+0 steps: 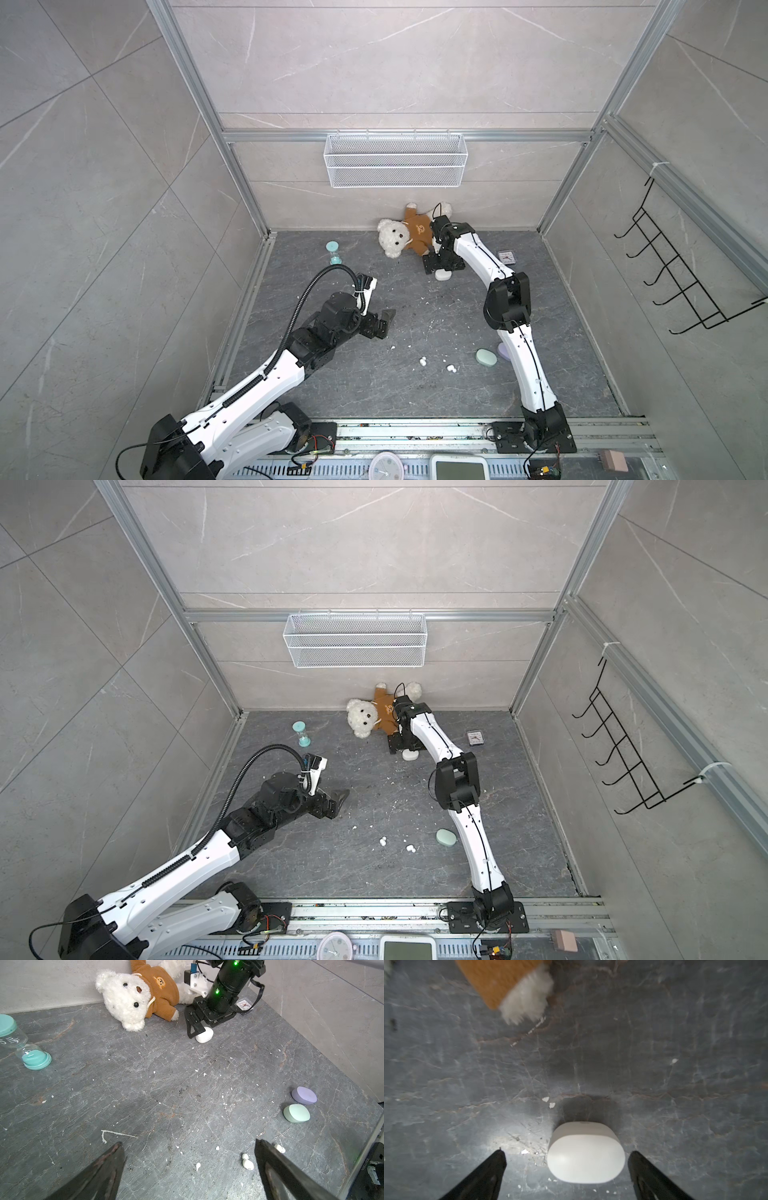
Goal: Insert the wireless bluetooth earbuds into the charging case
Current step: 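Lower and close the right gripper on the white case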
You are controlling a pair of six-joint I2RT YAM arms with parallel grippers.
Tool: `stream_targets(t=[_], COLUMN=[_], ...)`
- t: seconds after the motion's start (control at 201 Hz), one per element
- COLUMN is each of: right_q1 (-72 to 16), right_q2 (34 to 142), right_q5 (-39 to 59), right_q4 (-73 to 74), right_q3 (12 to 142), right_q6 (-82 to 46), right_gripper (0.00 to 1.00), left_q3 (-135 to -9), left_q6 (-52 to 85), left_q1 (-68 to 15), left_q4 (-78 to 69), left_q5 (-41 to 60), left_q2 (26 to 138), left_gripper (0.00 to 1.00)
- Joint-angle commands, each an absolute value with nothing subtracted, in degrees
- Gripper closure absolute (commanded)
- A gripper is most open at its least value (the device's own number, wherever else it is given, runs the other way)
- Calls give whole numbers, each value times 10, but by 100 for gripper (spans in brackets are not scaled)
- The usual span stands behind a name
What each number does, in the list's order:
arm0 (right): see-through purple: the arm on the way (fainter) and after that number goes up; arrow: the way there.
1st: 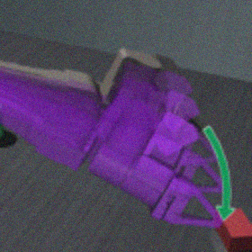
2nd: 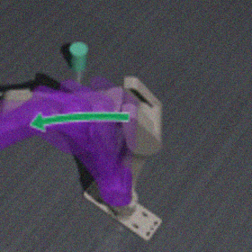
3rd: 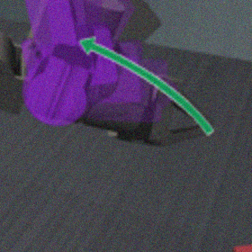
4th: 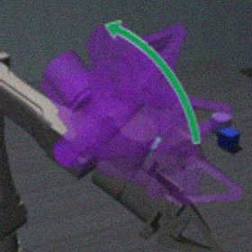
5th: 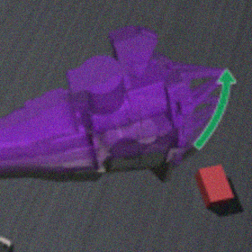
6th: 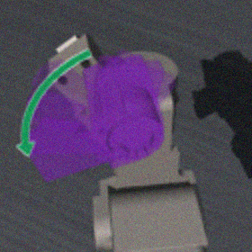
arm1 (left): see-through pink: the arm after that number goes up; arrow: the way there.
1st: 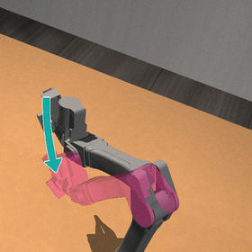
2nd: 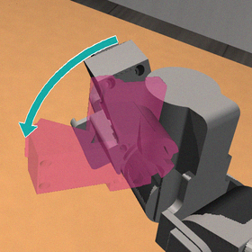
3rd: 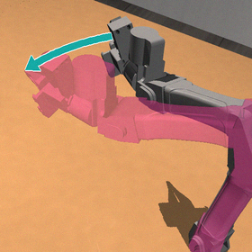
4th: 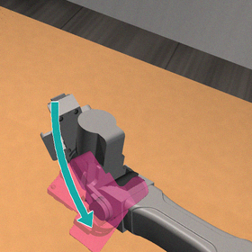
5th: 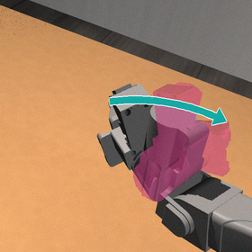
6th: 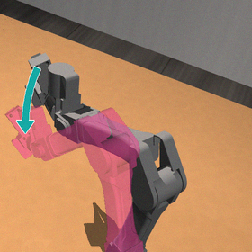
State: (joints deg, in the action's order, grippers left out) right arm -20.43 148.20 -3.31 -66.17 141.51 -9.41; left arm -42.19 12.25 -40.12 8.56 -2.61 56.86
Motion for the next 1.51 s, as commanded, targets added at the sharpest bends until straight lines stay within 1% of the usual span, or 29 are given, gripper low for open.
stream_targets(t=[0.0, 0.09, 0.224, 0.294, 0.612, 0.816, 0.99, 1.14, 1.503], right_q1=[-200, -199, -198, -198, -195, -192, -192, -191, -192], right_q2=[1509, 1525, 1528, 1528, 1539, 1552, 1558, 1570, 1572], right_q5=[-45, -42, -37, -37, -33, -28, -26, -22, -22], right_q4=[-737, -752, -747, -747, -759, -771, -772, -783, -785], right_q3=[1470, 1500, 1505, 1506, 1512, 1532, 1540, 1559, 1582], right_q6=[-99, -100, -105, -108, -108, -108, -108, -107, -109], right_gripper=[7, 9, 18, 21, 22, 24, 28, 28, 40], left_q3=[-423, -423, -423, -423, -422, -422, -422, -422, -422], left_q6=[125, 126, 125, 125, 127, 127, 127, 127, 127], left_q1=[-398, -398, -398, -398, -398, -397, -397, -397, -397], left_q4=[71, 70, 70, 72, 71, 71, 71, 71, 71], left_q5=[-21, -20, -22, -23, -21, -23, -23, -23, -28], left_q2=[560, 560, 559, 558, 558, 558, 559, 559, 556], left_gripper=[0, 0, 0, 0, 0, 0, 0, 0, 0])
